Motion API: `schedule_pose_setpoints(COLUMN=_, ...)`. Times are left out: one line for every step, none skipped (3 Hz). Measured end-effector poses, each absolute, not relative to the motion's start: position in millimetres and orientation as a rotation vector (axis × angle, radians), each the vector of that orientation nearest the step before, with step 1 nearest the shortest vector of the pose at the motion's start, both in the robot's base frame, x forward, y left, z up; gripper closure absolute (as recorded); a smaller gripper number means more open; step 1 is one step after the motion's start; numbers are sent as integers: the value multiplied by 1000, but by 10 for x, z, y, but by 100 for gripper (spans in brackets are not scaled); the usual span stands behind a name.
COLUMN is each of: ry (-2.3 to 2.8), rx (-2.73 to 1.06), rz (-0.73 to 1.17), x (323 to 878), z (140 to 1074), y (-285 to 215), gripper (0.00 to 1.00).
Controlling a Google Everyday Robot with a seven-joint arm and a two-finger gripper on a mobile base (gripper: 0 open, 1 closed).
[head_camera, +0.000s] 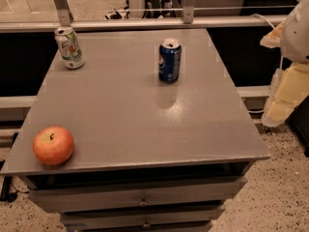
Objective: Move pepsi can near apple
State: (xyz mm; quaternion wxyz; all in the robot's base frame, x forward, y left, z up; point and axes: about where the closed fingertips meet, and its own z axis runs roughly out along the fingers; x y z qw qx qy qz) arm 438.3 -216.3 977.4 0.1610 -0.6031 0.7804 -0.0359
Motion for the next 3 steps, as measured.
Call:
schedule_pose_setpoints(ry=2228, rx=-1722, rz=-103, x=4383, z=9774, y=-2163, gripper=0)
schedule_pose_setpoints(ry=2202, rx=-1686, rz=-99, x=4479, z=9763, y=-2164, gripper=0)
schedule_pose_setpoints(ry=2158, rx=-1611, rz=-40, x=4716, z=9640, y=-2159, gripper=0)
